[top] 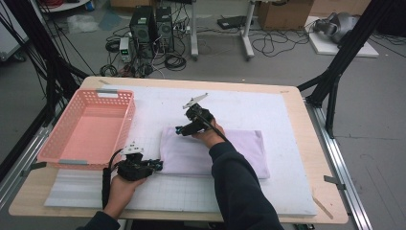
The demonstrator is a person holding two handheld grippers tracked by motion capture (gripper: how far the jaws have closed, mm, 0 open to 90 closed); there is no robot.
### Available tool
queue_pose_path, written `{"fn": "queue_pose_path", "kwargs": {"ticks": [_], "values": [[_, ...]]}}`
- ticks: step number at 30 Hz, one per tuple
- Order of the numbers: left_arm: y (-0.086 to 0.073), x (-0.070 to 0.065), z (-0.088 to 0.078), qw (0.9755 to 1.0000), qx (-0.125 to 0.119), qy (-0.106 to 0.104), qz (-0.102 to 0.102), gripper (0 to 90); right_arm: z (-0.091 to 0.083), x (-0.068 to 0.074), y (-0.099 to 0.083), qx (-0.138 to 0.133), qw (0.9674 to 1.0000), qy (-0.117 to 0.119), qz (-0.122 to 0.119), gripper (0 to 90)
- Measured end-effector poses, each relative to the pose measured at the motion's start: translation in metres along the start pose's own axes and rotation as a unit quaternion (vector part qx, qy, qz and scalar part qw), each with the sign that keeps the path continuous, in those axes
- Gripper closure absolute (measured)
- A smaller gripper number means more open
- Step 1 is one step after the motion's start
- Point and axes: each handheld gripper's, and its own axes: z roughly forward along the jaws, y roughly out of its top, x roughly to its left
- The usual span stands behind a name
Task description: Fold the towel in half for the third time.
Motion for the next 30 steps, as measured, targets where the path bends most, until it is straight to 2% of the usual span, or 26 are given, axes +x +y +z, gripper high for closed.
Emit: {"fn": "queue_pose_path", "kwargs": {"ticks": [3, 4, 10, 13, 14, 18, 20, 24, 25, 27, 28, 30], "values": [[0.000, 0.001, 0.000, 1.0000, 0.002, -0.001, 0.000, 79.8, 0.009, 0.003, 0.005, 0.008, 0.9999, 0.006, -0.007, 29.3], [0.000, 0.001, 0.000, 1.0000, 0.002, -0.001, 0.000, 79.7, 0.013, 0.004, 0.008, 0.009, 0.9998, 0.010, -0.017, 30.5], [-0.001, 0.001, -0.001, 1.0000, 0.001, -0.002, -0.007, 79.3, 0.036, 0.012, 0.019, 0.040, 0.9983, 0.023, -0.035, 34.0], [-0.001, 0.002, -0.001, 0.9999, 0.002, -0.004, -0.009, 79.1, 0.046, 0.017, 0.023, 0.054, 0.9961, 0.018, -0.068, 39.1], [-0.001, 0.002, -0.001, 0.9999, 0.003, -0.004, -0.010, 79.0, 0.049, 0.017, 0.024, 0.060, 0.9954, 0.021, -0.072, 40.2], [-0.002, 0.003, -0.001, 0.9999, 0.003, -0.007, -0.015, 78.8, 0.057, 0.015, 0.025, 0.071, 0.9944, 0.045, -0.064, 45.1], [-0.002, 0.003, -0.001, 0.9998, 0.004, -0.007, -0.016, 78.8, 0.058, 0.011, 0.025, 0.072, 0.9926, 0.074, -0.063, 56.2], [-0.002, 0.003, -0.001, 0.9998, 0.004, -0.006, -0.019, 79.4, 0.057, 0.011, 0.025, 0.077, 0.9911, 0.092, -0.057, 70.8], [-0.001, 0.003, -0.002, 0.9998, 0.007, -0.004, -0.019, 79.9, 0.057, 0.012, 0.025, 0.076, 0.9908, 0.094, -0.059, 78.1], [0.000, 0.003, -0.002, 0.9998, 0.006, -0.002, -0.020, 80.5, 0.056, 0.013, 0.026, 0.077, 0.9905, 0.092, -0.067, 79.9], [0.001, 0.002, -0.006, 0.9999, 0.005, 0.004, -0.013, 81.2, 0.056, 0.017, 0.028, 0.076, 0.9899, 0.082, -0.087, 82.1], [0.004, 0.001, -0.011, 0.9999, -0.002, 0.009, -0.010, 81.5, 0.055, 0.019, 0.029, 0.071, 0.9902, 0.078, -0.091, 82.5]]}}
